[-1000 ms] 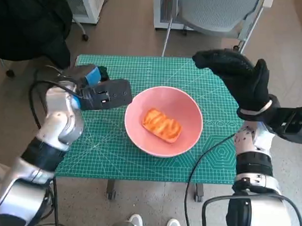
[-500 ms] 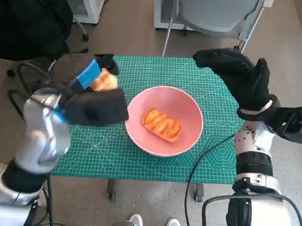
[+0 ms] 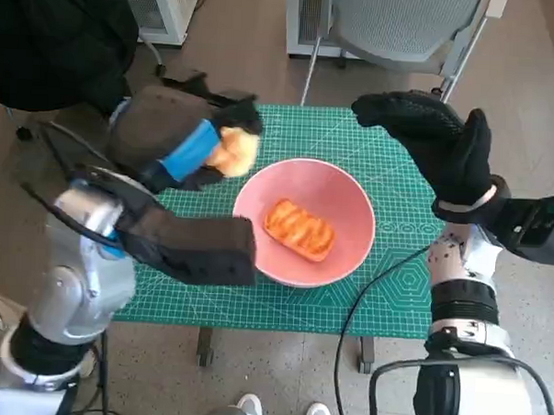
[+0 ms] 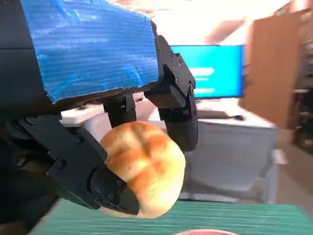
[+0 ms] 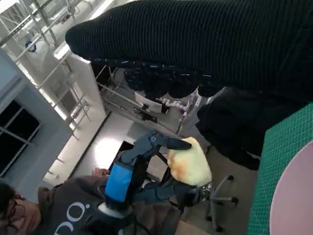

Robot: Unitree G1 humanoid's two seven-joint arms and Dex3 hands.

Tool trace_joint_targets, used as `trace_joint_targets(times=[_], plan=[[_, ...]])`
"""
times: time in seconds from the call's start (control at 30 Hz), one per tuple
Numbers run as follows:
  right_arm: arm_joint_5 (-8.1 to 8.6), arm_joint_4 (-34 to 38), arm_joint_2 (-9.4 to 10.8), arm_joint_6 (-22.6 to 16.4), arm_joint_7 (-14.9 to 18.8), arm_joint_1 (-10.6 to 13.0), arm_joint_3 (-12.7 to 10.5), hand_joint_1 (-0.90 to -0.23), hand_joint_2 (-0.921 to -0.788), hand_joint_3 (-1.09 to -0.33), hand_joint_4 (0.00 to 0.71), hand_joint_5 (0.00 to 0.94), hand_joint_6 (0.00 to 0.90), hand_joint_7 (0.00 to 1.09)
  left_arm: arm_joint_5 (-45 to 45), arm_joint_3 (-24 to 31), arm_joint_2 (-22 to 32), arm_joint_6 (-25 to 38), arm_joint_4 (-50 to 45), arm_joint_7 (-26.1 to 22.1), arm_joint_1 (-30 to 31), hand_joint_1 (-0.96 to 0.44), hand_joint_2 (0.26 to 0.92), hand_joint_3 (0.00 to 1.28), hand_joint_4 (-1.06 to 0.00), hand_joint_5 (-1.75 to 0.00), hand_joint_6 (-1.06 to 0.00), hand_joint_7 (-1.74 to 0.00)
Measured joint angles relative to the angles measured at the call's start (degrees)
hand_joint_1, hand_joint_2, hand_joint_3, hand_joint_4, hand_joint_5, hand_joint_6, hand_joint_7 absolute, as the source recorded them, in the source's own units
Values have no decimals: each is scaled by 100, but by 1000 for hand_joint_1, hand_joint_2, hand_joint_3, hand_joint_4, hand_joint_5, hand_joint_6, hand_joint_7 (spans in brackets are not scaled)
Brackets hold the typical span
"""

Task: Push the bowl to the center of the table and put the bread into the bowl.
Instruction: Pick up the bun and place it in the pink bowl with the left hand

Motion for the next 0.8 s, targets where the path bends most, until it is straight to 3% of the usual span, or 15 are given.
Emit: trace_joint_targets(times=[0.13, 0.2, 0.3, 0.4, 0.47, 0.53, 0.57, 0.63, 0.8], plan=[[1, -3, -9, -7, 1, 0, -1, -700, -921, -812, 213, 2, 261, 0, 22, -151, -240, -231, 241, 116, -60, 2, 914, 235, -471, -1415, -496, -1294], [0, -6, -14, -10, 3, 0, 0, -699, -921, -813, 212, 2, 260, 0, 33, -232, -385, -281, 416, 123, -118, 1, 917, 253, -450, -1422, -460, -1347], [0, -11, -20, -14, 3, 0, 0, -698, -921, -815, 212, 1, 260, 0, 106, -382, -610, -265, 675, 61, -244, 4, 894, 237, -522, -1469, -553, -1131], [0, -23, -38, -16, 2, 3, -1, -697, -921, -817, 211, 1, 259, 0, 189, -554, -821, -181, 962, -151, -463, 2, 881, 244, -535, -1369, -548, -1238], [0, -38, -40, -16, 2, 4, 0, -696, -921, -819, 212, 1, 258, 0, 239, -681, -945, -115, 1163, -307, -618, 2, 803, 426, -491, -1422, -498, -1350], [0, -61, -43, -16, 0, 8, 1, -695, -921, -820, 213, 2, 258, 0, 414, -883, -1010, -159, 1415, -396, -791, 2, 767, 510, -471, -1450, -476, -1398], [0, -74, -43, -16, 0, 8, 3, -696, -921, -821, 213, 1, 257, 0, 490, -966, -1032, -200, 1533, -433, -861, 2, 770, 499, -478, -1438, -482, -1391], [-1, -100, -48, -14, -6, 16, 4, -696, -921, -821, 213, 1, 257, 0, 585, -1099, -1096, -209, 1788, -585, -1020, 2, 829, 372, -500, -1483, -529, -1216], [-1, -201, -54, -1, -52, 39, 7, -699, -921, -813, 216, 2, 256, 0, 673, -1342, -1121, -546, 2466, -807, -1372, 1, 903, 217, -511, -1413, -552, -1198]])
